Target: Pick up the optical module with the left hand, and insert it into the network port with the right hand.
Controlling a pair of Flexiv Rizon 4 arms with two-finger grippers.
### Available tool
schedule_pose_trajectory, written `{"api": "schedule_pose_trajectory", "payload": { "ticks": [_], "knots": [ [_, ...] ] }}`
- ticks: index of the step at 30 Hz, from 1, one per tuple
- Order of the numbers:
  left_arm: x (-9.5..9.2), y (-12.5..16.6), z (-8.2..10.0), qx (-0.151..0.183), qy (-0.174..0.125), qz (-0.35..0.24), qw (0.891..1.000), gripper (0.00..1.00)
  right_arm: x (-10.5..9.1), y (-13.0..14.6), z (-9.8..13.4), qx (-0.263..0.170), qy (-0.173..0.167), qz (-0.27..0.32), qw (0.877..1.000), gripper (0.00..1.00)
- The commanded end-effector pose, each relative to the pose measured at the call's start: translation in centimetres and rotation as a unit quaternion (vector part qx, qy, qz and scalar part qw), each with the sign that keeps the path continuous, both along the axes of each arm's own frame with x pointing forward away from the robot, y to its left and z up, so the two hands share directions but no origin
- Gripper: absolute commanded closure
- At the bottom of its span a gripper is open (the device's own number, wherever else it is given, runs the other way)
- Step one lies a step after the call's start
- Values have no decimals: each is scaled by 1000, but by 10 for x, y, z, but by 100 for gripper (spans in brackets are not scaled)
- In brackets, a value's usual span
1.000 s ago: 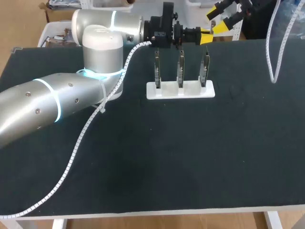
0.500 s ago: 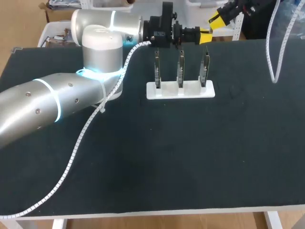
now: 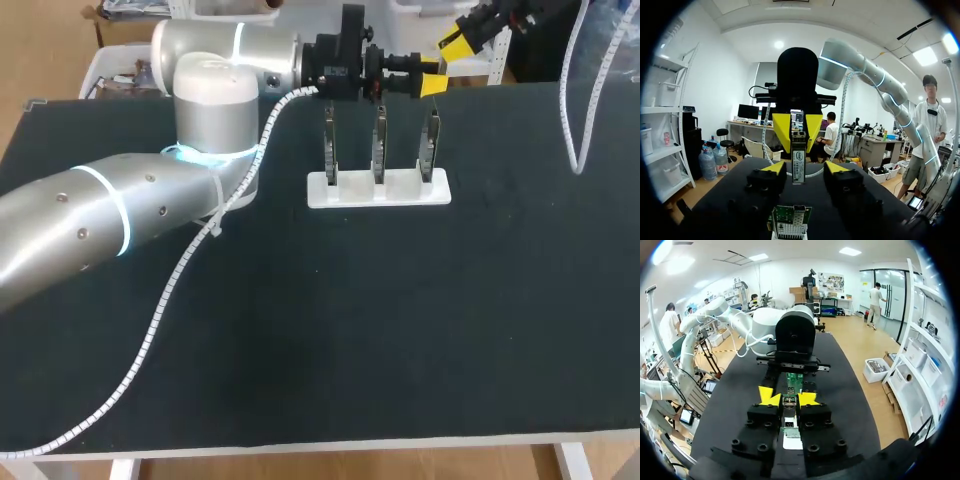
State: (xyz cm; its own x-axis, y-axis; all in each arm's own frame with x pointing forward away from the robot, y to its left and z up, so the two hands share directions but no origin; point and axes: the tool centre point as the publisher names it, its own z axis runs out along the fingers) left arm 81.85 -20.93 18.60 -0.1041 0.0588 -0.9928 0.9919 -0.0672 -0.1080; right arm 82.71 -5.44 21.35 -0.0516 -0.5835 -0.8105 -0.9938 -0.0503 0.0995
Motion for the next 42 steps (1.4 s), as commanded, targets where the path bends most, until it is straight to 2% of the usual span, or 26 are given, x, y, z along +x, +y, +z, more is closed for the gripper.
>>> {"api": "schedule_pose_trajectory", "payload": {
  "ticks": [1, 7, 16, 19, 22, 27, 32, 42],
  "knots": [
    [0, 0, 0, 1, 0, 0, 1000, 0, 2, 0, 0, 1, 0, 1, 1000, 100],
    [0, 0, 0, 4, 1, 0, 1000, 0, 1, 0, 0, 3, -1, 0, 1000, 100],
    [0, 10, 4, 45, -6, 15, 999, 0, 1, 0, 0, 5, -1, 1, 1000, 100],
    [-1, 18, 7, 65, -11, 21, 998, 0, 1, 0, 1, 6, -1, 1, 1000, 100],
    [-3, 27, 10, 99, -19, 22, 995, 0, 1, 1, 1, 8, -2, 1, 1000, 100],
    [-10, 48, 11, 168, -23, 16, 985, 0, 1, 1, 1, 9, -2, 2, 1000, 100],
    [-15, 68, 11, 210, -22, 29, 977, 0, 1, 1, 1, 8, -2, 2, 1000, 100],
    [-21, 76, 12, 222, -8, 32, 974, 0, 2, 4, 1, 7, -2, 5, 1000, 100]
  ]
}}
